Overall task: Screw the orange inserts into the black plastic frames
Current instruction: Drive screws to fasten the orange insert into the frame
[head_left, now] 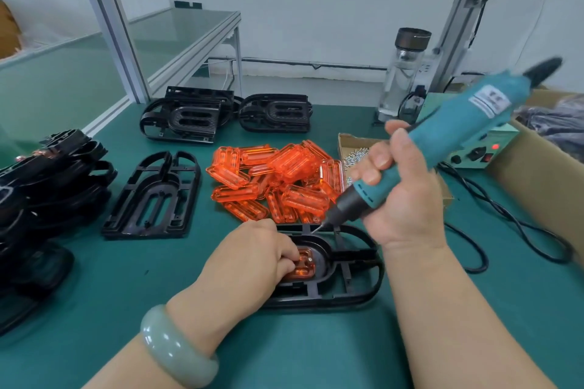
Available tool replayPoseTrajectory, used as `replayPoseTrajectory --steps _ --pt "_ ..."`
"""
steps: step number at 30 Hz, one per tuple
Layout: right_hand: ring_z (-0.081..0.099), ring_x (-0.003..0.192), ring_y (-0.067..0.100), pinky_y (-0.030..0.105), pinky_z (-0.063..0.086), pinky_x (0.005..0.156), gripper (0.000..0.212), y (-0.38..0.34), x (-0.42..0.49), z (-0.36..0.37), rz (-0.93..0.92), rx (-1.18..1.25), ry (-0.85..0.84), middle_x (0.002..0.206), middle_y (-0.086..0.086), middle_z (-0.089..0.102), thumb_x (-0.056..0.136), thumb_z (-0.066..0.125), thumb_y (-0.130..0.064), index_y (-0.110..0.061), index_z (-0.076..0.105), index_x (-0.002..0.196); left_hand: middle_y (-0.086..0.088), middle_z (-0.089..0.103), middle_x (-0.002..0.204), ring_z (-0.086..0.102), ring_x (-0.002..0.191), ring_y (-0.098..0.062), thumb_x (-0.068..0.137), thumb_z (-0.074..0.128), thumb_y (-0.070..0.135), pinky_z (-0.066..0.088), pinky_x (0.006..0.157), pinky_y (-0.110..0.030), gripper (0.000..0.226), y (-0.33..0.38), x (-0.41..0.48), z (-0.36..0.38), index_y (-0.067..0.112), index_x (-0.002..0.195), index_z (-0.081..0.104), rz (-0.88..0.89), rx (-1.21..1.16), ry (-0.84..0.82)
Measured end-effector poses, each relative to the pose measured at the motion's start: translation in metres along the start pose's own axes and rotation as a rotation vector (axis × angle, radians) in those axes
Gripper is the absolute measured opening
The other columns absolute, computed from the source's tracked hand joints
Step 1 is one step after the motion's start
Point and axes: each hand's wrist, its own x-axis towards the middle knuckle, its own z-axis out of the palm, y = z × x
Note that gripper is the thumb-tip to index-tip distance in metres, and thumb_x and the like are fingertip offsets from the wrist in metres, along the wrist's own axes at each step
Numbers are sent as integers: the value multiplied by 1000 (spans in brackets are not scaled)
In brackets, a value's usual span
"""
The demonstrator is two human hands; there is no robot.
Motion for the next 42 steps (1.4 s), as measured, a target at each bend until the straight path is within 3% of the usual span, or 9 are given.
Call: replayPoseTrajectory --steps 5,10,13,19,27,32,36,38,42 --pt "42 43 2 19 40 54 9 -2 3 -26 2 168 207 55 -12 45 85 53 -30 -22 51 90 11 47 88 42 86 -6 91 57 34 31 72 -18 18 -4 0 -2 36 104 69 32 -7 -28" --pt "42 44 1 18 42 55 10 -4 2 -44 -11 242 261 55 -12 45 85 52 -34 -24 52 87 13 51 88 48 85 -5 89 58 37 39 76 -22 15 -2 4 -9 36 97 71 41 9 -67" --pt "43 44 1 18 43 55 11 -6 4 -49 -16 276 270 56 -13 45 84 53 -35 -24 52 86 21 51 77 51 79 -2 87 60 37 38 74 -19 14 7 20 -18 33 93 73 44 -52 34" --pt "42 45 1 18 43 55 11 -8 6 -55 -5 321 291 55 -13 43 84 53 -35 -24 52 86 10 67 111 59 102 -8 90 58 27 40 92 -20 30 37 83 -20 26 120 64 62 -155 156" --pt "42 43 1 18 42 54 13 -6 10 -57 31 298 293 54 -12 43 85 52 -36 -23 52 87 -9 62 120 51 116 -31 94 47 23 44 97 -41 30 59 160 12 25 120 61 46 108 -44" --pt "43 44 1 18 44 55 13 -3 12 -59 50 319 275 55 -12 44 86 52 -36 -23 53 88 -14 41 127 37 119 -35 89 44 12 36 101 -44 43 69 176 18 27 128 54 -127 205 -206" --pt "44 44 1 18 45 54 13 0 12 -59 64 334 270 56 -11 44 87 52 -35 -23 53 88 -12 46 125 33 118 -32 86 47 10 32 101 -42 22 77 184 14 21 100 60 -159 291 -256" --pt "44 44 2 18 44 54 13 0 12 -58 67 337 270 56 -11 44 86 53 -35 -23 54 88 -12 50 123 34 118 -31 85 47 9 30 98 -39 11 80 186 13 18 80 49 -158 312 -228" --pt "44 44 2 18 44 55 13 0 12 -58 69 333 259 55 -11 44 87 52 -36 -23 53 88 -5 61 109 41 110 -27 88 48 11 24 80 -35 11 80 179 20 21 84 47 -8 414 -20"
